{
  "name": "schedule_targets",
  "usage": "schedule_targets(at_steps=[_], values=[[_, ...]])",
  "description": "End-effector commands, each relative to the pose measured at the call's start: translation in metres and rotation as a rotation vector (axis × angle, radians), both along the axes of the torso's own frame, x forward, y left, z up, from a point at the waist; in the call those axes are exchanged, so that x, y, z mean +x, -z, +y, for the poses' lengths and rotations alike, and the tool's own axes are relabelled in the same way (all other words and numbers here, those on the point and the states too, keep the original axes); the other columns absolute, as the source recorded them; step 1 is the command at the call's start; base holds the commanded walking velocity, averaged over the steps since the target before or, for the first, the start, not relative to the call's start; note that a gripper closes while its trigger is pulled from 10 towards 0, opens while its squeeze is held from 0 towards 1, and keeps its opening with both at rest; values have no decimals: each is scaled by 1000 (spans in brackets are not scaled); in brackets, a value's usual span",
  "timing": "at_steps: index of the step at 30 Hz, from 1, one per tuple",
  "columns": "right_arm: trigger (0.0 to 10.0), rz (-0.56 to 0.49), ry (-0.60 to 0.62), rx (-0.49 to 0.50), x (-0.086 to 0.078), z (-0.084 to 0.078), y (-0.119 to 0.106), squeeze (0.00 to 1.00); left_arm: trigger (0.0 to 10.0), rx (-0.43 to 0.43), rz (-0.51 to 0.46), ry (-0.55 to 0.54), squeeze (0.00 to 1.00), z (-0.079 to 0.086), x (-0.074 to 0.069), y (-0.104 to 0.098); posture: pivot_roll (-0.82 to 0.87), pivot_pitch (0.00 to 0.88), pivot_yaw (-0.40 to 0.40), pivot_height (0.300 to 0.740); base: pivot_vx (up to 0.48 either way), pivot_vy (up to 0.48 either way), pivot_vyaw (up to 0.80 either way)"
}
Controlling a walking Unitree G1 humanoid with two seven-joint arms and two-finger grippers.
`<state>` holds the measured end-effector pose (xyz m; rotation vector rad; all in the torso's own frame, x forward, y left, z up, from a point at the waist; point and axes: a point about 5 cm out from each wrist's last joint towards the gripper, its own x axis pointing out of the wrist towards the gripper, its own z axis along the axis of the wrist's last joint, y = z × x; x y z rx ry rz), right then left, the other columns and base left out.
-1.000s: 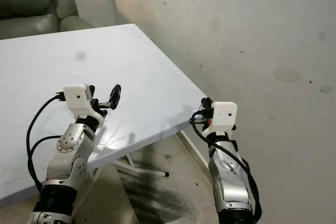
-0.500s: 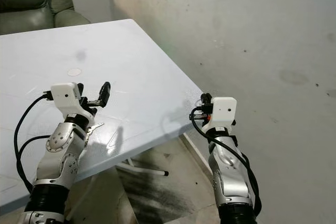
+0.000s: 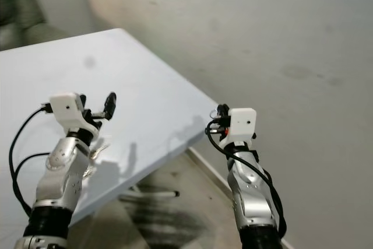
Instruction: Hang keys on a hook
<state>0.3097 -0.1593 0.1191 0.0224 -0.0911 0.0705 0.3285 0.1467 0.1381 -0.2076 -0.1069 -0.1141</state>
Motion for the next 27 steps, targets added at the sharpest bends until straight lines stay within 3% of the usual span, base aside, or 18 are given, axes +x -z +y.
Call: schedule_targets(at_steps=[1,27], values=[[10000,-19,-20,8,2,7,-4,0,10000,22,2,-29,0,10,0,-2,37,0,-49,740,0,0,-694],[10000,-17,0,7,0,4,-3,0,10000,46,-1,-36,0,8,1,-2,28,0,-45,740,0,0,-695]])
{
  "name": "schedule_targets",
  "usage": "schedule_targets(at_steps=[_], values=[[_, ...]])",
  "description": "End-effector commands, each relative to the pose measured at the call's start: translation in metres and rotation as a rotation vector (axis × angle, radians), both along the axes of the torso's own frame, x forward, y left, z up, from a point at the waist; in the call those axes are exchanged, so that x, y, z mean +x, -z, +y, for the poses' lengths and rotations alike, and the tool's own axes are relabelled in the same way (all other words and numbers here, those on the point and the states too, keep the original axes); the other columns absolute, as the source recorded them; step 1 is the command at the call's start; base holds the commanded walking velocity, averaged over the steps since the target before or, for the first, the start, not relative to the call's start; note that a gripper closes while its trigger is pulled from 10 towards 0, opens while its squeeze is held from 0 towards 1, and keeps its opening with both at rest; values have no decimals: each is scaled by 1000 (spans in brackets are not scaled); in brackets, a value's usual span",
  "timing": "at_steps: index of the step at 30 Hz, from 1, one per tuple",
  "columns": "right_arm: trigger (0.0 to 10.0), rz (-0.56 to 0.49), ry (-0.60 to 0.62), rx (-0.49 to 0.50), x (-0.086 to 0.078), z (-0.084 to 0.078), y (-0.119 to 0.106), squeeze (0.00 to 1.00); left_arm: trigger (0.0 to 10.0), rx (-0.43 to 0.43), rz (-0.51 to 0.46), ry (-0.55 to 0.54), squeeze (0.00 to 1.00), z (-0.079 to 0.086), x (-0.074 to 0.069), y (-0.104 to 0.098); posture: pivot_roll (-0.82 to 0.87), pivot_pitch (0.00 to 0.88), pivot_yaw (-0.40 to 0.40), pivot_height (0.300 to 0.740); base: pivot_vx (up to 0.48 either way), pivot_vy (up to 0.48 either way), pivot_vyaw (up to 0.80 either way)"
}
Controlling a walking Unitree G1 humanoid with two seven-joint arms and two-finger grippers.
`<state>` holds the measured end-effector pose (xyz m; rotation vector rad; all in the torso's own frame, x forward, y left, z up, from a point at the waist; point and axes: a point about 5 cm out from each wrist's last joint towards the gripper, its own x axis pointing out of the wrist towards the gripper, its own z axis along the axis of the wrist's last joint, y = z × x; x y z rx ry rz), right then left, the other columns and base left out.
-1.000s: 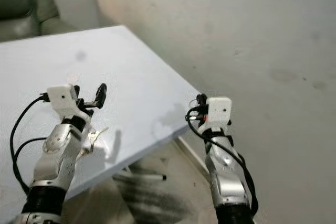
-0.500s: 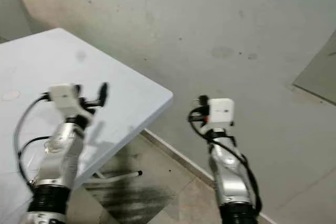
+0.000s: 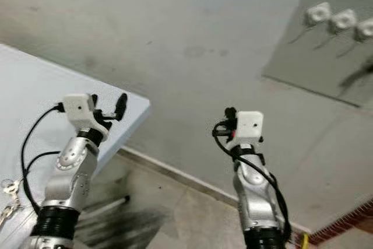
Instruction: Hang keys on a hook
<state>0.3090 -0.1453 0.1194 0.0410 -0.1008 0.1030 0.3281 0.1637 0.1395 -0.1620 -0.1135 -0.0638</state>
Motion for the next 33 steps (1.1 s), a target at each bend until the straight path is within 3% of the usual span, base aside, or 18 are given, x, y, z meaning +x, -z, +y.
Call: schedule_targets(at_steps=[1,7,24,33], values=[[10000,-8,33,-11,1,-10,-3,0,10000,4,3,17,0,-9,1,-1,28,0,-45,740,0,0,-700],[10000,-11,47,-6,-1,-9,-2,0,10000,25,8,14,0,-11,0,1,14,0,-21,740,0,0,-650],[10000,-22,129,21,-13,-17,0,0,10000,43,20,91,0,-27,5,1,-49,3,40,740,0,0,0],[10000,-4,133,11,-17,-19,4,0,10000,47,31,95,0,-24,2,3,-36,7,31,740,0,0,0]])
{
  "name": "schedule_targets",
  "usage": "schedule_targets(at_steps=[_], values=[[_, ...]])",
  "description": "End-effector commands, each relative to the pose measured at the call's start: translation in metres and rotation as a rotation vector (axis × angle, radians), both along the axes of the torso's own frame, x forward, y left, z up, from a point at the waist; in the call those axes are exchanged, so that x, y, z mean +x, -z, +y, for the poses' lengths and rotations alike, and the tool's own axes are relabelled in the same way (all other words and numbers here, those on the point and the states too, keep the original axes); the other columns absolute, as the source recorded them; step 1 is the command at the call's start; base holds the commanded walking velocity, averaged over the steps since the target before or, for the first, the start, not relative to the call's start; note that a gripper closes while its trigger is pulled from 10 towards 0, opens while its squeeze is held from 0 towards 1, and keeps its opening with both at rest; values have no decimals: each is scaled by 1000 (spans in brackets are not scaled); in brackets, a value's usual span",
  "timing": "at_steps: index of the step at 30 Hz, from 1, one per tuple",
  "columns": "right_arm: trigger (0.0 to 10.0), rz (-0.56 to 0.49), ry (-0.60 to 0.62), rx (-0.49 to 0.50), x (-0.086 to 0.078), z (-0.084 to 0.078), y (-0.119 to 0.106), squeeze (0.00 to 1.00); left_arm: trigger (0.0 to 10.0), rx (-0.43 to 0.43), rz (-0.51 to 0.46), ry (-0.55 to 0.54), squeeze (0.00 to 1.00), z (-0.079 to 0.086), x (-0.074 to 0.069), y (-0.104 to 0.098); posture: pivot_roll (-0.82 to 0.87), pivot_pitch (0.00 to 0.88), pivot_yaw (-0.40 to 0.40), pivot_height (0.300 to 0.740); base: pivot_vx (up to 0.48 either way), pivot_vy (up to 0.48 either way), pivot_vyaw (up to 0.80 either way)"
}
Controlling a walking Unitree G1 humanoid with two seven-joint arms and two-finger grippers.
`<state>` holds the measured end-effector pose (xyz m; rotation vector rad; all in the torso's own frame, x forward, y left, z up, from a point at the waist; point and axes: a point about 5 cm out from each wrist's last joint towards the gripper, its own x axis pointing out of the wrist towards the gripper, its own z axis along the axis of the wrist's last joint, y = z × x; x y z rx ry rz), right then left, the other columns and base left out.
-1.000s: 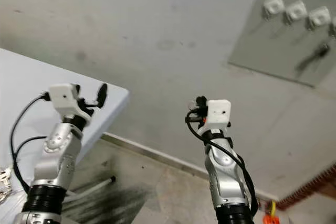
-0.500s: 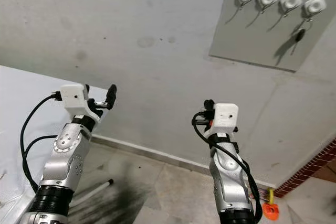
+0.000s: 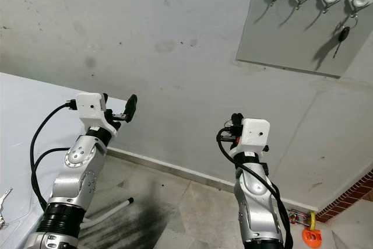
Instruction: Hang keys on a hook
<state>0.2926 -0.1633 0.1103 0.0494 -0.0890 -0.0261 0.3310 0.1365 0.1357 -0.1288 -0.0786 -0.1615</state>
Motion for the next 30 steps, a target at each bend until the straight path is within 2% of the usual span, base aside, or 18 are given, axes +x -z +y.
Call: schedule_targets(at_steps=[1,21,30], values=[[10000,-15,2,-6,0,0,-5,0,10000,2,5,-4,0,5,-1,0,-34,6,30,740,0,-251,0],[10000,1,-25,-17,-1,2,-4,0,10000,-30,33,-21,0,6,-6,6,-25,13,1,740,0,-464,0],[10000,2,-38,-23,-1,2,-5,0,10000,-44,51,-19,0,0,-6,8,-26,7,-10,740,0,0,0]])
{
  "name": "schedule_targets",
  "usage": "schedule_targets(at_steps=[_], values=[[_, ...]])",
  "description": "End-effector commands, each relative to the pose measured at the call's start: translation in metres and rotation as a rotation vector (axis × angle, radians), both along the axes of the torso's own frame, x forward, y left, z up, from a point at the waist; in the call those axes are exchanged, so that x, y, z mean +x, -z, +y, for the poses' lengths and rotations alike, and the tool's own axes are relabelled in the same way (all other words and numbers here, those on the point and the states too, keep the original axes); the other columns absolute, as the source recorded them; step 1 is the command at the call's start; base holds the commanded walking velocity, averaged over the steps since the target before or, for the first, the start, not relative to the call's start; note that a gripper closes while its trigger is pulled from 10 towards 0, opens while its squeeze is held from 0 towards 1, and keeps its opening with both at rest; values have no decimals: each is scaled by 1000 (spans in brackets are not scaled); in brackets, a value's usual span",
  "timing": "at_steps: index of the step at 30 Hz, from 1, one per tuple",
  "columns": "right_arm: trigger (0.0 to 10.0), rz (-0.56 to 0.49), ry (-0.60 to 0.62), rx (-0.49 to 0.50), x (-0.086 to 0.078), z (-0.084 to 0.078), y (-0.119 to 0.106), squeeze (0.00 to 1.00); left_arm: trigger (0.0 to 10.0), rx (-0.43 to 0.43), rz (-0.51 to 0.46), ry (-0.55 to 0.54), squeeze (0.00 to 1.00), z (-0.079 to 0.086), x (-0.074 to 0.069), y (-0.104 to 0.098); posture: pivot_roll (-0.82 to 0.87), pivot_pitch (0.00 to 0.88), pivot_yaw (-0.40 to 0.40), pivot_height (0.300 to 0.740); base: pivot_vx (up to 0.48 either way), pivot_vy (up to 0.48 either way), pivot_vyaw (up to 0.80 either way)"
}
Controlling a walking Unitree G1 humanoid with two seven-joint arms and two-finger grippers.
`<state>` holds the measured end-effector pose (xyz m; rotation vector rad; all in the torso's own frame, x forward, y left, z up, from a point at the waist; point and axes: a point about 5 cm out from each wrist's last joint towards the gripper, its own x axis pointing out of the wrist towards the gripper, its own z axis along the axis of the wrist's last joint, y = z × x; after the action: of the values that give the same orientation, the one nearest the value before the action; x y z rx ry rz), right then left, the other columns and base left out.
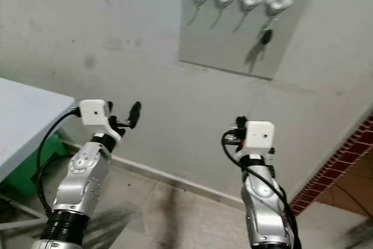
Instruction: Hang keys on a hook
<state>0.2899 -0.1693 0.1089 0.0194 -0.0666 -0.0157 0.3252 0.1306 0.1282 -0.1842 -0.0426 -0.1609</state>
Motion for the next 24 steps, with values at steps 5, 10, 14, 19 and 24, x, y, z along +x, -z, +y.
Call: schedule_targets(at_steps=[5,10,14,19,24], values=[[10000,-18,-29,4,2,7,-6,0,10000,4,32,-19,0,6,0,2,-27,3,-12,740,0,0,0],[10000,-15,-32,0,3,6,-6,0,10000,0,40,-17,0,6,0,4,-27,0,-17,740,0,0,0],[10000,-16,-35,-2,3,7,-7,0,10000,-2,54,-17,0,6,0,6,-28,0,-21,740,0,0,0],[10000,-12,-35,-7,3,6,-7,0,10000,1,59,-13,0,4,0,6,-28,0,-24,740,0,0,0],[10000,-10,-39,-8,2,7,-6,0,10000,-2,49,-1,0,4,-1,6,-27,0,-24,740,0,0,0]])
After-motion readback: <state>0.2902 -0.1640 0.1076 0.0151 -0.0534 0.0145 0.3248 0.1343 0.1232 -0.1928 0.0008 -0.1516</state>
